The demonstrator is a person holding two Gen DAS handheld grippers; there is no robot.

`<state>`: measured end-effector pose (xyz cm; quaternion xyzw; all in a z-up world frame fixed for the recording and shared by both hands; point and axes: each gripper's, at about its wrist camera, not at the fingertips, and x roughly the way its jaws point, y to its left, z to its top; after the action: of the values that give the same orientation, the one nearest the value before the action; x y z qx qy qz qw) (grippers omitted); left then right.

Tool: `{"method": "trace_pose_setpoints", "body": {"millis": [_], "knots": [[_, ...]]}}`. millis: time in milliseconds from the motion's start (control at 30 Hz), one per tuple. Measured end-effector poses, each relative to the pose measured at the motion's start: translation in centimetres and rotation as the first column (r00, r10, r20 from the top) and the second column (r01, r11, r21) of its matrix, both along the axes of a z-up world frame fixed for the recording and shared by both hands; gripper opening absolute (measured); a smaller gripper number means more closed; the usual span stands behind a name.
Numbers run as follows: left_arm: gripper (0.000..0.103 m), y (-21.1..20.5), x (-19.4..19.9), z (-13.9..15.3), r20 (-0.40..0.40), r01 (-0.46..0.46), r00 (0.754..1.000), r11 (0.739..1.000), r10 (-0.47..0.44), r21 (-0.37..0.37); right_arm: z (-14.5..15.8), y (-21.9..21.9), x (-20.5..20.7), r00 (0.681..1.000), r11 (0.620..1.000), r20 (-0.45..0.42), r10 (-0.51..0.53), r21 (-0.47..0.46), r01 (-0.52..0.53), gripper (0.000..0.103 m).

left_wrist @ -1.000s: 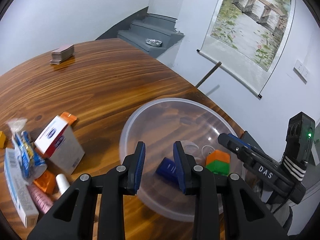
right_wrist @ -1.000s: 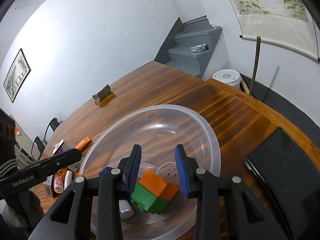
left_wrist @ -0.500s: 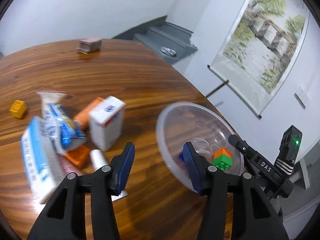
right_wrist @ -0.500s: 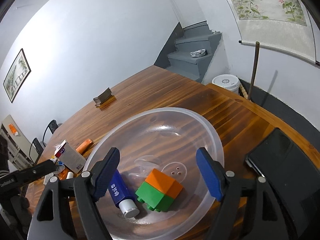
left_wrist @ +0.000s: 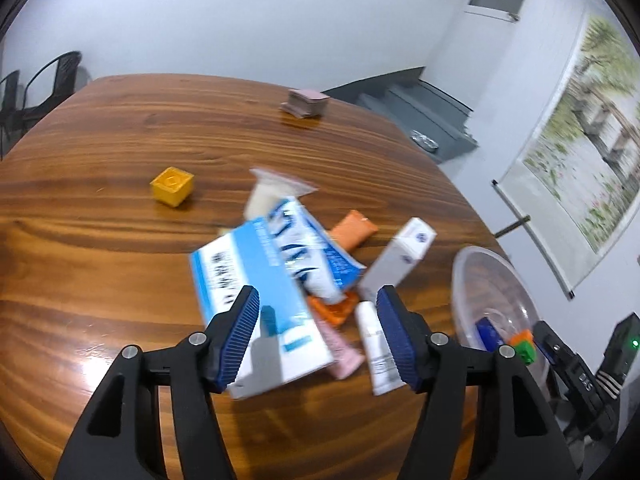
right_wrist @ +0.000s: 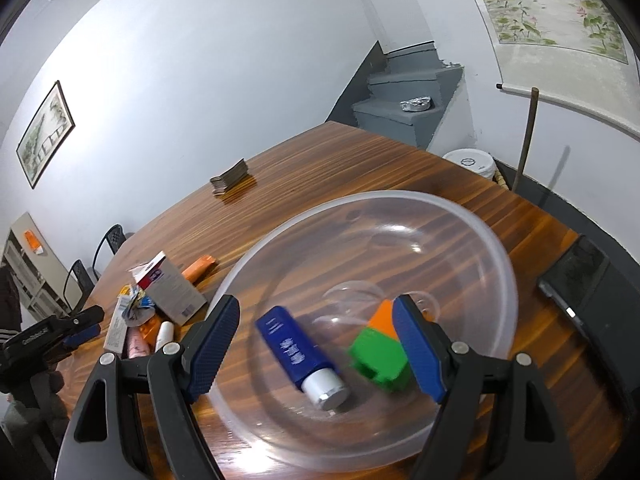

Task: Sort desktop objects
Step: 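Withdraw both grippers from the bowl back toward the table items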

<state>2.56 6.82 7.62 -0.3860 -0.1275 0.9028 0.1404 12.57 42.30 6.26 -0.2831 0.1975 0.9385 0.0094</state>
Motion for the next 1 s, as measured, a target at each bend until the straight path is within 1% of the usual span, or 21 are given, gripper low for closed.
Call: {"method": "trace_pose_setpoints", "body": {"millis": [67,133,233,467,500,633,800,1000], "knots": [[0.07,-0.4,-0.2,-0.4,0.008,-0.018,1.0,1.0,0.019,-0.005,0.2,-0.7,0.2,1.0,1.0,-0.01,-0.004,0.008,0.004,0.082],[0.078,-1.4,-0.5,-0.8,0.014,-0.027,1.0,1.0,0.028,-0.006,0.6,-1.5,0.3,1.0,1.0,-0.024,0.001,0.019,0.0,0.082],[0.083,-2.1,-1.0,-1.3,0.031,-0.046,0.998,0.999,0.046,0.005,1.4,-2.9,0.5,0.999,0.999,-0.045,0.027,0.032,-0.025,0.082],[0.085,-2.4,-2.1,-2.8,0.092,-0.032,0.995,0.998,0.027,0.05,2.3,-6.5,0.2,0.992,0.993,-0.062,0.109,0.047,-0.107,0.082],[0.087,-2.4,-2.2,-2.9,0.099,-0.034,0.995,0.998,0.029,0.053,2.3,-7.2,0.2,0.99,0.991,-0.062,0.125,0.052,-0.122,0.082],[0.088,-2.5,-2.7,-3.1,0.112,-0.05,0.993,0.997,0.043,0.057,2.0,-9.3,0.1,0.98,0.981,-0.054,0.189,0.051,-0.186,0.082],[0.087,-2.1,-3.3,-3.5,0.137,-0.063,0.989,0.997,0.056,0.042,1.5,-11.6,0.1,0.961,0.961,-0.041,0.275,0.043,-0.273,0.082],[0.087,-2.7,-4.0,-4.4,0.165,-0.077,0.984,0.995,0.066,0.063,0.7,-13.4,-0.4,0.946,0.946,-0.017,0.322,0.031,-0.322,0.082]]}}
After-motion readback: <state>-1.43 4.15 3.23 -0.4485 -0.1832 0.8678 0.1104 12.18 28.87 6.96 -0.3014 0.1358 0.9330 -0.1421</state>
